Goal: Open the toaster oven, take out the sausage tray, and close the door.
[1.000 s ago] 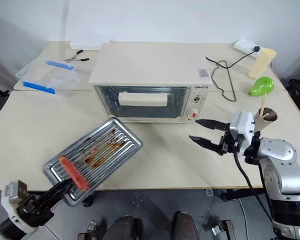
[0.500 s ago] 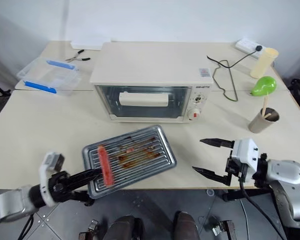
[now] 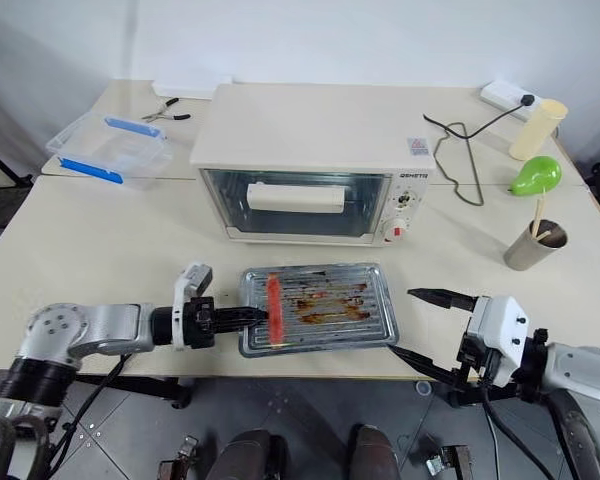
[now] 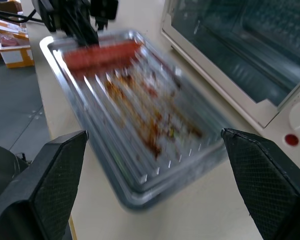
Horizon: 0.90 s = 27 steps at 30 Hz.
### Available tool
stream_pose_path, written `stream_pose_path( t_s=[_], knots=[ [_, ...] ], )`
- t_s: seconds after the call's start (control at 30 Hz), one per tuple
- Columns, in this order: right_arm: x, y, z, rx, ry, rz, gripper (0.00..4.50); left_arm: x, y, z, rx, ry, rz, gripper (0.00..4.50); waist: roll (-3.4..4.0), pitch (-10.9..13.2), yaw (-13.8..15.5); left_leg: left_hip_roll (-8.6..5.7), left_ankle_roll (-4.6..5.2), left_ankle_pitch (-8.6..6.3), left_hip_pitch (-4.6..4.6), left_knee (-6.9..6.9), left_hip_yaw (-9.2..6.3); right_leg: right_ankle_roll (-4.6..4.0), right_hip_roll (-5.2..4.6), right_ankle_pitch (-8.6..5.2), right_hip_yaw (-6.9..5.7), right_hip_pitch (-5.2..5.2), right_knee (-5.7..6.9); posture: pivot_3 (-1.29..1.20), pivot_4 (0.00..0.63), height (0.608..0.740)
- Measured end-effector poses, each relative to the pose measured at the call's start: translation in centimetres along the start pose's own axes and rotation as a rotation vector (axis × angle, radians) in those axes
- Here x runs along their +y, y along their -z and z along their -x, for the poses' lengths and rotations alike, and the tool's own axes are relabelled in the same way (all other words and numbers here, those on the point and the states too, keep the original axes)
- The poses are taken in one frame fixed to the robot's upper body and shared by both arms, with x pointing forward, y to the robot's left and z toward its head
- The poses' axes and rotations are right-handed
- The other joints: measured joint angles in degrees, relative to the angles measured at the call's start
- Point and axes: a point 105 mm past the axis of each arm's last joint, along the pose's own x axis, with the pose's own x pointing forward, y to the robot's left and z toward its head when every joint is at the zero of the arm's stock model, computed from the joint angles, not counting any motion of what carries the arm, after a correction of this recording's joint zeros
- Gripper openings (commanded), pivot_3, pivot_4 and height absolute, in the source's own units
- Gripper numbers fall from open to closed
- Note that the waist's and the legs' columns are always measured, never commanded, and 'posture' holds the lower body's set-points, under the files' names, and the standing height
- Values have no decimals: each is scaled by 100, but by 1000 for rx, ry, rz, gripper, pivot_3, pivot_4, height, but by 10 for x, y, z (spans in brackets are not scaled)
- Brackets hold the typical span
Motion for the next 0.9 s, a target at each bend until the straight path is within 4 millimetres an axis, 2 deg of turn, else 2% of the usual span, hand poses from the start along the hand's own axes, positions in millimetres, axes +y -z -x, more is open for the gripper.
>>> stream_pose_path(
  t_s=[0.03,0.07,0.13,0.37,0.5,0.57,0.63,0.67,0.7,0.8,0.9],
  knots=[
    [0,1,1,6,8,-5,4447,1,-2,-2,-3,-19,-1,0,0,0,0,0,-1,0,0,0,0,0,0,0,0,0,0,0,150,740],
    [0,2,2,9,15,-8,4500,1,-4,-3,-4,-29,-5,484,0,0,0,0,-1,1,1,0,0,0,0,0,0,1,1,0,150,740],
    [0,0,2,7,21,-1,4500,1,-3,-5,23,-41,-10,876,0,0,7,-1,0,3,1,2,0,0,0,0,0,2,1,0,150,740],
    [1,-3,-2,-10,30,6,4500,1,-2,-6,41,-98,-85,3045,0,0,8,-2,-1,4,0,2,-1,0,0,0,0,2,1,0,150,740],
    [2,-4,-5,-17,14,6,4500,-5,-4,10,23,-157,-225,4222,0,0,-8,0,-6,5,3,-1,1,0,4,0,-2,0,1,0,150,740],
    [2,-3,-5,-17,9,5,4500,-6,-9,17,-15,-179,-263,4450,2,-1,-6,1,-8,6,5,-4,2,0,5,0,-1,0,0,0,150,740],
    [1,-5,-7,-24,1,12,4500,-2,-10,24,-44,-204,-293,4450,-5,1,-5,2,-7,6,1,-2,1,0,4,0,0,0,-1,0,150,740],
    [-2,-5,-8,-24,-10,20,4500,3,-9,47,-69,-271,-407,4450,-16,-1,-72,7,-14,4,4,-11,17,-2,12,-1,-1,-9,-2,0,150,740],
    [-7,-2,-6,-13,-6,14,4500,9,-18,81,-118,-380,-536,4450,-8,1,-125,10,-19,4,5,-19,53,-6,17,-4,-4,-13,-8,0,150,740],
    [-11,2,-6,-12,-12,2,4500,9,-26,111,-170,-422,-740,4450,10,4,-137,12,-20,3,1,-22,82,-8,15,-5,-5,-20,-16,0,150,740],
    [-15,3,-8,-20,-34,-2,4500,5,-29,127,-288,-387,-1040,4450,9,6,-117,15,-19,1,-10,-21,84,-8,13,-5,-9,-22,-28,0,150,740]
  ],
)
